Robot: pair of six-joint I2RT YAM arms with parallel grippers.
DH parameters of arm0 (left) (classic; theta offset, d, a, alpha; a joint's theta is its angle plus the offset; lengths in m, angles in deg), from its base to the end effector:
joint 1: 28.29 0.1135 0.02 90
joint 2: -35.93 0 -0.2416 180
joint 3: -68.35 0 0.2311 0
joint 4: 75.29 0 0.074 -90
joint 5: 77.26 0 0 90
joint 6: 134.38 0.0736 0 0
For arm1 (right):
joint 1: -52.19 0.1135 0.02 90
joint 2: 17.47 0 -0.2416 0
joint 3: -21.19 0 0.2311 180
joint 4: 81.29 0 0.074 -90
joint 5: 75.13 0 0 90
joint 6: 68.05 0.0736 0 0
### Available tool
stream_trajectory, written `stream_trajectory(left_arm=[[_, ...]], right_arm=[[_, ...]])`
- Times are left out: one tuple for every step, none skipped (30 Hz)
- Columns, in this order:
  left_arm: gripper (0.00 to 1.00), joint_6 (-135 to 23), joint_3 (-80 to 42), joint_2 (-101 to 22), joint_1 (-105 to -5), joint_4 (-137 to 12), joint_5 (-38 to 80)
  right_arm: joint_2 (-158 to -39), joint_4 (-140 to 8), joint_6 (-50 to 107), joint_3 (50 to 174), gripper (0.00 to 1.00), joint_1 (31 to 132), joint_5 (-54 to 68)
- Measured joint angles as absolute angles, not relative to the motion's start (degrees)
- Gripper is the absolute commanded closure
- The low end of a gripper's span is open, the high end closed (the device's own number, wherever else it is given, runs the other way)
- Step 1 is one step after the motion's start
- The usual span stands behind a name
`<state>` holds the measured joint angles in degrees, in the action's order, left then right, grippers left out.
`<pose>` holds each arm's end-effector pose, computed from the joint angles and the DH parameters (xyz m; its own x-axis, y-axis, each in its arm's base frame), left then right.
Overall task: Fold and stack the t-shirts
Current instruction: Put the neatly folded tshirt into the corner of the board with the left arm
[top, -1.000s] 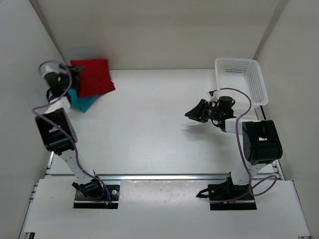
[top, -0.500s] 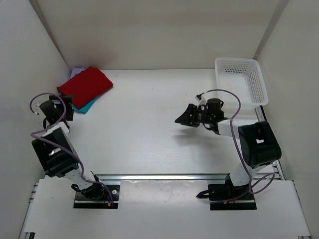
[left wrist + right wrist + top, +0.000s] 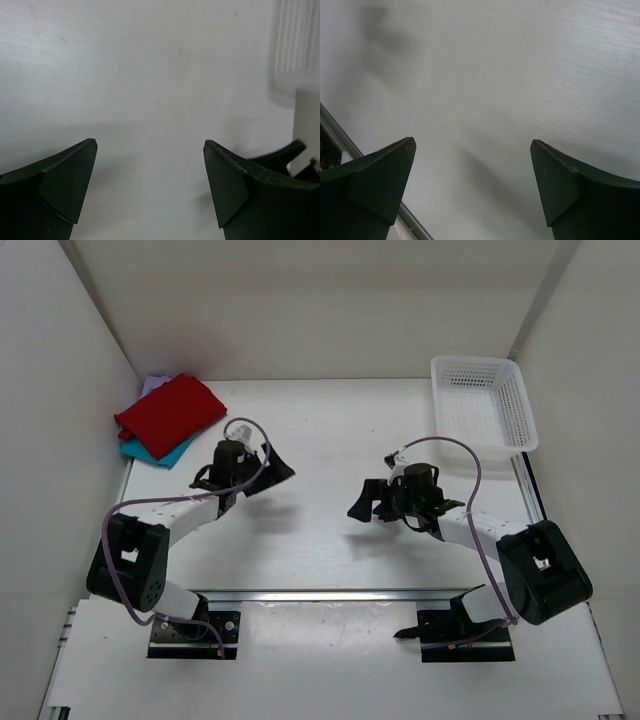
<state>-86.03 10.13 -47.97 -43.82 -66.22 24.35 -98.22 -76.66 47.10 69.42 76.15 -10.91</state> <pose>0.3069 -0.1007 0.1703 -0.6905 -0.4838 -0.5377 -0.0500 0.7735 -0.6318 0.2500 0.1461 0.1430 -0.7896 0.0679 -0.6099 -0.3832 0.7217 0.5765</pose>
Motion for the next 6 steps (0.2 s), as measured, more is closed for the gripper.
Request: stream_trajectory(left_arm=[[0.01, -84.7, 11.1, -47.6, -45.9, -65.7, 24.5], [0.02, -83.6, 12.4, -47.0, -47.6, -65.2, 25.0], [0.02, -82.6, 14.1, -46.0, -49.0, -64.9, 25.8], [0.01, -81.8, 16.0, -44.9, -49.9, -64.4, 26.4], [0.02, -81.0, 17.9, -43.6, -50.4, -63.4, 26.9], [0.01, -80.3, 18.8, -42.6, -50.4, -62.5, 26.9]], right_arm=[[-97.2, -77.0, 47.0, 68.0, 0.01, 76.0, -10.3], [-96.2, -77.1, 46.9, 66.5, 0.00, 75.7, -9.9], [-95.4, -77.2, 46.9, 65.1, 0.01, 75.6, -9.5], [-94.7, -77.3, 46.8, 63.8, 0.01, 75.3, -9.1], [-94.0, -77.2, 46.6, 62.6, 0.01, 75.3, -8.6], [-93.4, -77.1, 46.3, 61.6, 0.01, 75.2, -8.1]])
